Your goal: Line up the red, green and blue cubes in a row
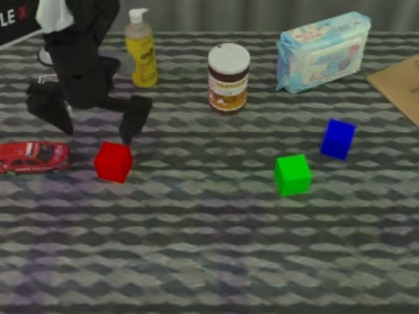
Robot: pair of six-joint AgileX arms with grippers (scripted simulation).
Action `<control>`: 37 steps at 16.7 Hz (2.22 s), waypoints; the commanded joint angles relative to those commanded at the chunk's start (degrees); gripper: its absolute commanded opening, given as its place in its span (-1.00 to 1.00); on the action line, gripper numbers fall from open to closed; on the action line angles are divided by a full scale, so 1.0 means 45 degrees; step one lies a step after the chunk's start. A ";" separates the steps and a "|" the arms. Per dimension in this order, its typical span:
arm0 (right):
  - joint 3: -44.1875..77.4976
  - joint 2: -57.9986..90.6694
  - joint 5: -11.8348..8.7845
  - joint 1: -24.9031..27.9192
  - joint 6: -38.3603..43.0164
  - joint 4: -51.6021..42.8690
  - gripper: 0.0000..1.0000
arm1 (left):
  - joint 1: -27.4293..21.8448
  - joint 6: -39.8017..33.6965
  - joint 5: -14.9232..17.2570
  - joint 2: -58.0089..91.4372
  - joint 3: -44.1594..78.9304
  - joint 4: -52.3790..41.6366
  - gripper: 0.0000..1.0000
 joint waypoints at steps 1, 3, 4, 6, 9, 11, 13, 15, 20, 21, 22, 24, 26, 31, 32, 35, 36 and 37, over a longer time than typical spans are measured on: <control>0.0000 0.0000 0.0000 0.0000 0.0000 0.0000 1.00 | -0.0018 -0.0002 0.0005 0.0126 0.0117 -0.0047 1.00; 0.0000 0.0000 0.0000 0.0000 0.0000 0.0000 1.00 | -0.0018 -0.0002 0.0005 0.0126 0.0117 -0.0047 1.00; 0.0000 0.0000 0.0000 0.0000 0.0000 0.0000 1.00 | -0.0018 -0.0002 0.0005 0.0126 0.0117 -0.0047 1.00; 0.0000 0.0000 0.0000 0.0000 0.0000 0.0000 1.00 | 0.0054 -0.0002 0.0002 0.0100 0.0083 -0.0022 1.00; 0.0000 0.0000 0.0000 0.0000 0.0000 0.0000 1.00 | 0.0019 0.0032 0.0007 0.0302 -0.0273 0.0488 1.00; 0.0000 0.0000 0.0000 0.0000 0.0000 0.0000 1.00 | 0.0011 0.0037 0.0010 0.0663 -0.0812 0.1424 1.00; 0.0000 0.0000 0.0000 0.0000 0.0000 0.0000 1.00 | 0.0010 0.0034 0.0014 0.1085 -0.1435 0.2551 1.00; 0.0000 0.0000 0.0000 0.0000 0.0000 0.0000 1.00 | 0.0003 0.0035 0.0018 0.1448 -0.1943 0.3397 1.00; 0.0000 0.0000 0.0000 0.0000 0.0000 0.0000 1.00 | 0.0000 0.0034 0.0020 0.1613 -0.2151 0.3709 1.00; 0.0000 0.0000 0.0000 0.0000 0.0000 0.0000 1.00 | 0.0000 0.0034 0.0020 0.1613 -0.2151 0.3709 0.85; 0.0000 0.0000 0.0000 0.0000 0.0000 0.0000 1.00 | 0.0000 0.0034 0.0020 0.1613 -0.2151 0.3709 0.70; 0.0000 0.0000 0.0000 0.0000 0.0000 0.0000 1.00 | 0.0000 0.0034 0.0020 0.1613 -0.2151 0.3709 0.40; 0.0000 0.0000 0.0000 0.0000 0.0000 0.0000 1.00 | 0.0000 0.0034 0.0020 0.1613 -0.2151 0.3709 0.10; 0.0000 0.0000 0.0000 0.0000 0.0000 0.0000 1.00 | 0.0000 0.0034 0.0020 0.1613 -0.2151 0.3709 -0.66; 0.0000 0.0000 0.0000 0.0000 0.0000 0.0000 1.00 | 0.0000 0.0034 0.0020 0.1613 -0.2151 0.3709 -0.81; 0.0000 0.0000 0.0000 0.0000 0.0000 0.0000 1.00 | 0.0000 0.0034 0.0020 0.1613 -0.2151 0.3709 -1.00; 0.0000 0.0000 0.0000 0.0000 0.0000 0.0000 1.00 | 0.0000 0.0034 0.0020 0.1613 -0.2151 0.3709 -1.00; 0.0000 0.0000 0.0000 0.0000 0.0000 0.0000 1.00 | 0.0000 0.0034 0.0020 0.1613 -0.2151 0.3709 -1.00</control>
